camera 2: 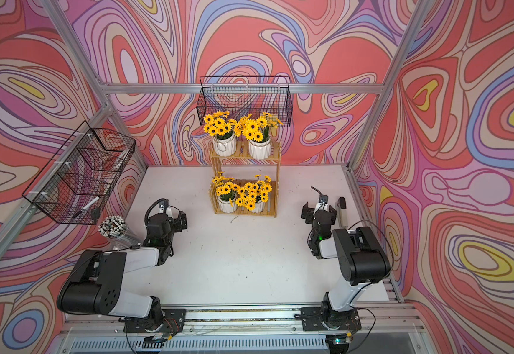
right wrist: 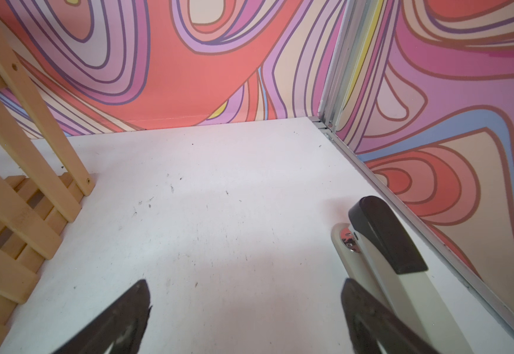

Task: Take the sunflower pots off the shelves
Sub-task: Move the shelf to the center of the board.

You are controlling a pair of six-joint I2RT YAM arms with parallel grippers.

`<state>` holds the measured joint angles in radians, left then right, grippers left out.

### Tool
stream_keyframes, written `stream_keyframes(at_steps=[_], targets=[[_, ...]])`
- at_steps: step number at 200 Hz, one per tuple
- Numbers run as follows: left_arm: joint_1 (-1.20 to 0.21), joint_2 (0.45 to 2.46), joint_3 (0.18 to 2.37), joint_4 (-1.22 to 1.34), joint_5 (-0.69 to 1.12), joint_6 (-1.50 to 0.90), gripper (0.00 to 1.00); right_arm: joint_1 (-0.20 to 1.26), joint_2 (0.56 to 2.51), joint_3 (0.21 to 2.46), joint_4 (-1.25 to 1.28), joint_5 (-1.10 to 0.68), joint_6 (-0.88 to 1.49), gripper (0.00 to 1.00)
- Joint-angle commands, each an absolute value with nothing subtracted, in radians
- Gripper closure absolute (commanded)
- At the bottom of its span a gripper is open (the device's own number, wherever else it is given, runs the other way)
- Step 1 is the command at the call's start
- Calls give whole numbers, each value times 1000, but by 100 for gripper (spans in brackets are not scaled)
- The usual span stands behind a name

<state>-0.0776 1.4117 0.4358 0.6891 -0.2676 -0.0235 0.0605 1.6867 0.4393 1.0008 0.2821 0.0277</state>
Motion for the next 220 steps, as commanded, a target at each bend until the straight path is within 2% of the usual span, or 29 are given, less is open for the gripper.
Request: stream_keyframes(at_steps=[1,22,42,63,94,116,125,163,181,206,220], targets=[[-75,1316,552,464,-325,-67,0,69,1666,428,1011,306,28,2],[-75,1263,581,399,-285,-117,0,69,1641,432,993,315,24,2],[-75,1224,611,341,-266,-169,0,71,1510,618,581,331,29,2],[-75,1179,643,276,-223,-199,0,70,1378,764,370,302,164,2],[-75,1095,710,145,-224,-259,0,72,1242,894,247,97,488,2],[-75,1038,762,54,-131,-267,0,72,1251,923,262,-175,392,2],[-75,1022,785,5,-60,-251,1,76,1265,934,257,-224,399,2],[-78,1004,876,-215,162,-216,5,176,1311,1088,-66,75,335,2],[-94,1004,881,-248,184,-212,6,193,1336,1127,-158,108,357,2],[-120,1008,881,-252,198,-209,6,205,1363,1131,-208,61,375,2],[-140,1018,891,-256,196,-199,6,222,1368,1134,-245,106,383,2]])
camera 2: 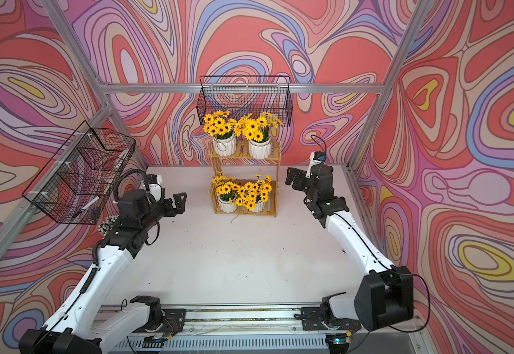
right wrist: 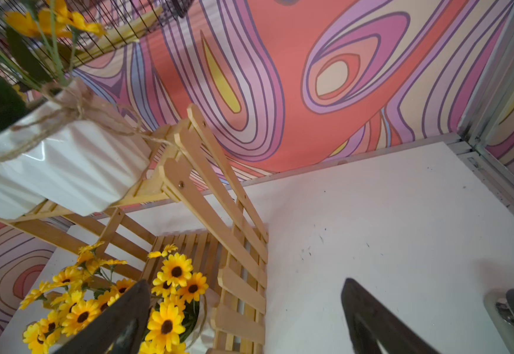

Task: Take the sunflower pots off the shelves
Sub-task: Move the shelf to the center of the board.

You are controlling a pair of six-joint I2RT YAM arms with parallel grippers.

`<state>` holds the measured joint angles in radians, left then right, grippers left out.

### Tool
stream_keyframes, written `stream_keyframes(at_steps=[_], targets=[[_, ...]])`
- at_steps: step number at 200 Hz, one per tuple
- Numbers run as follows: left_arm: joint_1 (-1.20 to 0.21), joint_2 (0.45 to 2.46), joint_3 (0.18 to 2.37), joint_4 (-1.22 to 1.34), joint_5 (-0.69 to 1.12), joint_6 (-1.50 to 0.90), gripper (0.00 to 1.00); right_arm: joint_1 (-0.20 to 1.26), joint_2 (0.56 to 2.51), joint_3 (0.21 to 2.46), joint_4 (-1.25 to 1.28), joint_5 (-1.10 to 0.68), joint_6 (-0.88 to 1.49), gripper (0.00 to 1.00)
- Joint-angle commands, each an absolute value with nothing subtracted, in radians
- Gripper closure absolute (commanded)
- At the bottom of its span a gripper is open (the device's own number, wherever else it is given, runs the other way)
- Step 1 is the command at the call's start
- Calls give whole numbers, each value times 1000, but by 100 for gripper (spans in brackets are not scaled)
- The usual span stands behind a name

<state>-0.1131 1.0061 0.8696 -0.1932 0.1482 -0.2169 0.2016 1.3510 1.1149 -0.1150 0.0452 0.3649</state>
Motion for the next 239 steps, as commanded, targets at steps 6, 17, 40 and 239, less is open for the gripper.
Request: stream_keyframes(at_steps=[6,17,40,239], targets=[[-150,1024,899,-270,192,-193,7,236,1368,1131,-256,139,381,2],[-173,1039,918,-305,191,-175,7,251,1360,1116,-255,179,376,2],[-233,1078,937,-330,138,-136,9,252,1347,1084,-244,179,381,2],[-300,1394,979,-44,170,-122,27,256,1353,1086,-278,175,374,2]])
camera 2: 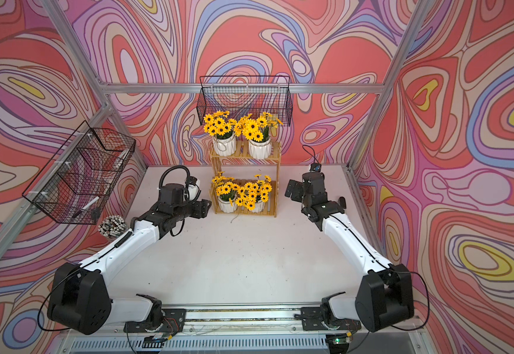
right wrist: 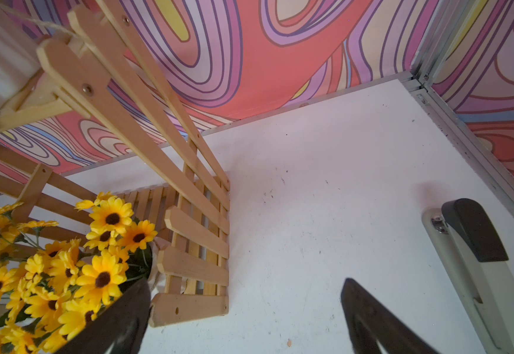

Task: Take the sunflower pots off the shelves
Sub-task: Move the shelf to the center of the board.

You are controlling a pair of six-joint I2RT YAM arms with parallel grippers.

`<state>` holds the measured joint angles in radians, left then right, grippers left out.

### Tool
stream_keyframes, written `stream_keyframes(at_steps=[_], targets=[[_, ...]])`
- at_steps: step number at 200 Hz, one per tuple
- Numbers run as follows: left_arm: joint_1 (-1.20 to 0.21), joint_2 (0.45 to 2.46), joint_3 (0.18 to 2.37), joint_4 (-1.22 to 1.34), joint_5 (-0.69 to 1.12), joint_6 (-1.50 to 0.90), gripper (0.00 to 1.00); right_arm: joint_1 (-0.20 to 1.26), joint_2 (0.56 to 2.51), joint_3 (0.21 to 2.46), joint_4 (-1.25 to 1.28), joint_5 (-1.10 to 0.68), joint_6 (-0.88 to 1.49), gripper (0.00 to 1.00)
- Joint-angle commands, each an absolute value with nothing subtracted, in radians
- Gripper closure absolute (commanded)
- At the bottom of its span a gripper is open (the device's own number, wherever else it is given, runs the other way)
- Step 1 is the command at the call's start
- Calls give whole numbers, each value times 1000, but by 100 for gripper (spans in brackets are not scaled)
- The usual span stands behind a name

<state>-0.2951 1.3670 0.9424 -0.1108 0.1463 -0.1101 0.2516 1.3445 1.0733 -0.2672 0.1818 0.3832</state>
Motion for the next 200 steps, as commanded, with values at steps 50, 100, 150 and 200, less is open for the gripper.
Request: stream_keyframes(at_steps=[50,100,150,200], targets=[[-307,1480,1038,-49,162,-120,40,257,1352,1083,-278,183,368,2],[-309,1509,1051,-39,160,-115,59,258,1355,1081,-275,184,362,2],[-316,1528,1063,-20,150,-115,60,257,1356,1081,-272,183,359,2],[-326,1571,1102,-19,148,-112,60,257,1361,1087,-272,183,352,2]])
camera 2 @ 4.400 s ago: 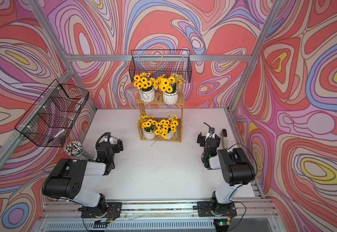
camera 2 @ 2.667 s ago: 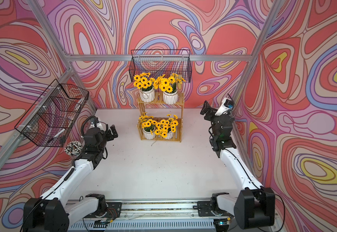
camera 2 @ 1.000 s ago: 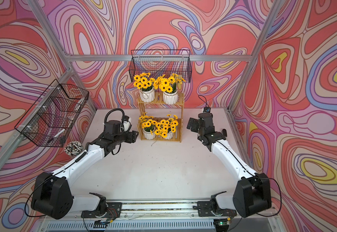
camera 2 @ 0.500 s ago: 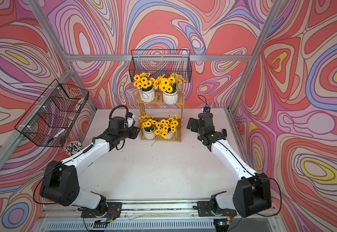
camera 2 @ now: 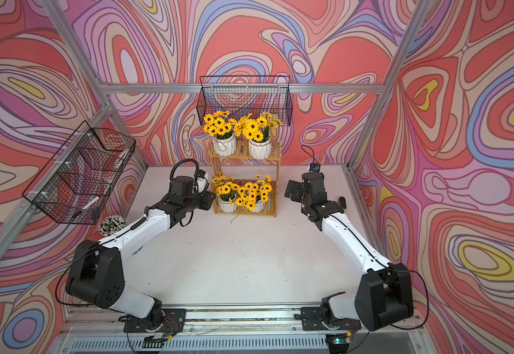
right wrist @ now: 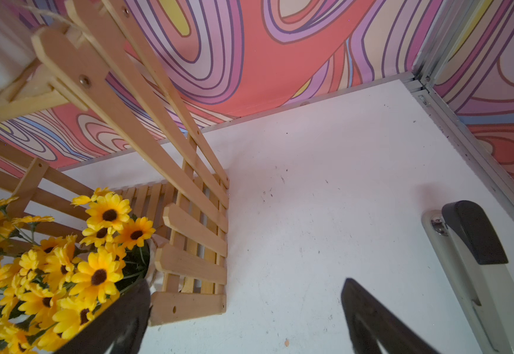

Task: Take the sunflower pots off the shelves
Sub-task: Move the shelf to the center of the board.

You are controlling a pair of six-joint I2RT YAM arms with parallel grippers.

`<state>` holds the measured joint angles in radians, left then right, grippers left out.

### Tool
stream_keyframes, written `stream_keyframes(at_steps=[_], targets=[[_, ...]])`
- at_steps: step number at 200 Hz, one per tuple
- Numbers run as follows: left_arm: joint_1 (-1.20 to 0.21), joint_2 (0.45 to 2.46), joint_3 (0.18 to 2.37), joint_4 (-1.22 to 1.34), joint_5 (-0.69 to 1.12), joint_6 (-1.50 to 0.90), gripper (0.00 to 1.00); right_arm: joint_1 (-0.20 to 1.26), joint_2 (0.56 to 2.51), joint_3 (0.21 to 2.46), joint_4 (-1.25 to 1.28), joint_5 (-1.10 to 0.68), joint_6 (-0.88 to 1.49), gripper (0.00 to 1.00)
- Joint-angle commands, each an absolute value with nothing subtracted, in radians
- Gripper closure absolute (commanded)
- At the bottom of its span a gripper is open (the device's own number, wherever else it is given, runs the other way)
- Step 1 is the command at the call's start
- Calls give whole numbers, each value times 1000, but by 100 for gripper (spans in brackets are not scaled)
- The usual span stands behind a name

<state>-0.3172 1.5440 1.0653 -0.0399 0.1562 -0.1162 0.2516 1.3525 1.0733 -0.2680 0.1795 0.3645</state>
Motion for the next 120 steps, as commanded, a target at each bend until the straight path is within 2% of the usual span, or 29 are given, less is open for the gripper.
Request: stream_keyframes(at_steps=[1,24,76,120], targets=[[-326,1573,1103,-19,148,-112,60,258,1361,1088,-272,183,352,2],[-328,1589,1122,-29,128,-111,65,257,1361,1089,-272,180,351,2],[-334,1608,1128,-22,118,-118,86,259,1368,1092,-271,180,347,2],[-346,1616,1138,-20,120,-112,88,258,1375,1093,-272,179,345,2]])
